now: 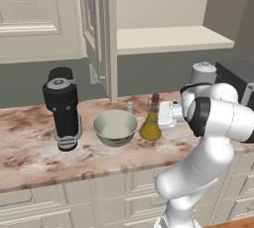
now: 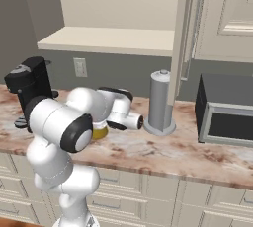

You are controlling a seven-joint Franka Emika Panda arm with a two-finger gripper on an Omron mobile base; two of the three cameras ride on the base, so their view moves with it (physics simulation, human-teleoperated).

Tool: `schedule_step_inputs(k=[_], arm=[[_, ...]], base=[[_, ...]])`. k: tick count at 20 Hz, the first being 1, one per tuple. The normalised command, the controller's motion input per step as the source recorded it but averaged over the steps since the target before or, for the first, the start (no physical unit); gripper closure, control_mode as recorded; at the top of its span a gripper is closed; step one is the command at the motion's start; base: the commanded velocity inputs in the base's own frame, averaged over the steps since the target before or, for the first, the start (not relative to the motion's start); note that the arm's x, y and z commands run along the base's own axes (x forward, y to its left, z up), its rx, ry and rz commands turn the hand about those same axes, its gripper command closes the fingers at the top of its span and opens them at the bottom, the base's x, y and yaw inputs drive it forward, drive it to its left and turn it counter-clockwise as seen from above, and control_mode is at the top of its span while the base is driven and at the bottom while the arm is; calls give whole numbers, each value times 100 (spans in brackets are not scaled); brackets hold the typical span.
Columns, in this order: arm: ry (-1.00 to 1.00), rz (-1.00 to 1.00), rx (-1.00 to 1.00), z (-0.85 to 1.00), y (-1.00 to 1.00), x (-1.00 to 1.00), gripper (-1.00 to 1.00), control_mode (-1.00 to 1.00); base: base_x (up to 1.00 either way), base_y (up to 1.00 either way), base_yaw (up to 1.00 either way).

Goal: Retrieve the bottle and the shaker from the cabinet and place them next to the mixing bowl on the counter. Then add garlic from the fridge to the mixing bowl.

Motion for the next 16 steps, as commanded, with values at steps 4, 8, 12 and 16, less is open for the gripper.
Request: schedule_step_inputs(k=[4,8,12,16], arm=[[0,0,0,0,27,0,-100,-100],[0,0,0,0,14,-3,-100,-100],[0,0,0,0,0,-9,-100,-100],[0,-1,-1,0,0,-13,-100,-100]], base=[[0,0,0],[0,0,0],[0,0,0],[0,0,0]])
